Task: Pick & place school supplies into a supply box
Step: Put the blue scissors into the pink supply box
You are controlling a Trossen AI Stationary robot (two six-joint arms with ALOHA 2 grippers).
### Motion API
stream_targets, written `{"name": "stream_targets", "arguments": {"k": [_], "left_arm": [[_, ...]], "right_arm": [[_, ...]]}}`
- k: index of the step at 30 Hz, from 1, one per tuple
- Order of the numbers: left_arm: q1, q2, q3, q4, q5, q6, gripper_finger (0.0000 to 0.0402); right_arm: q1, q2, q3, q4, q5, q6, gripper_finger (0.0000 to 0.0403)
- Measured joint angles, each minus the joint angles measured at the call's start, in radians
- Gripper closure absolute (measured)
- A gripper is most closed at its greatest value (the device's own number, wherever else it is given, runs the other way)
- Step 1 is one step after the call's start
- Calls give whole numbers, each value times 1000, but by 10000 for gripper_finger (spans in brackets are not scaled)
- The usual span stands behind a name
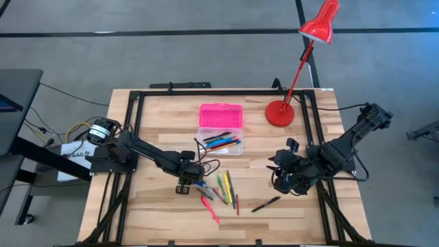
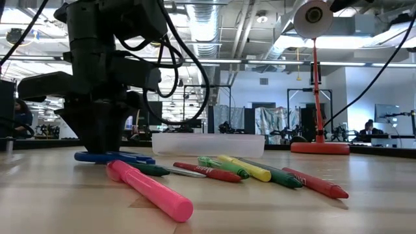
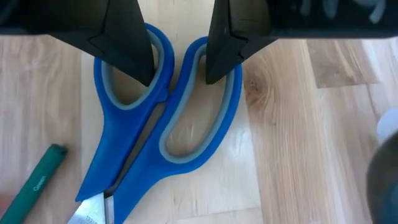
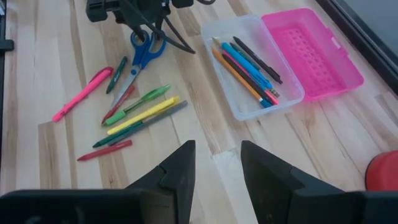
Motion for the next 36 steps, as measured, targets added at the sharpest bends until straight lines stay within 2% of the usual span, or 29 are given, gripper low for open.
{"name": "stream_targets", "arguments": {"k": [9,18,25,36], "left_arm": [[1,1,-2,-7,20,25,325],[1,2,-2,-7,14,46,302],[1,2,-2,-7,14,55,314],[1,2,-2,-4,20,54,312]], "right_arm": [[0,0,0,0,0,-1,282],[0,0,0,-25,0,-1,282],[0,0,0,-29,7,-1,282],[0,0,0,-29,30,-1,282]]}}
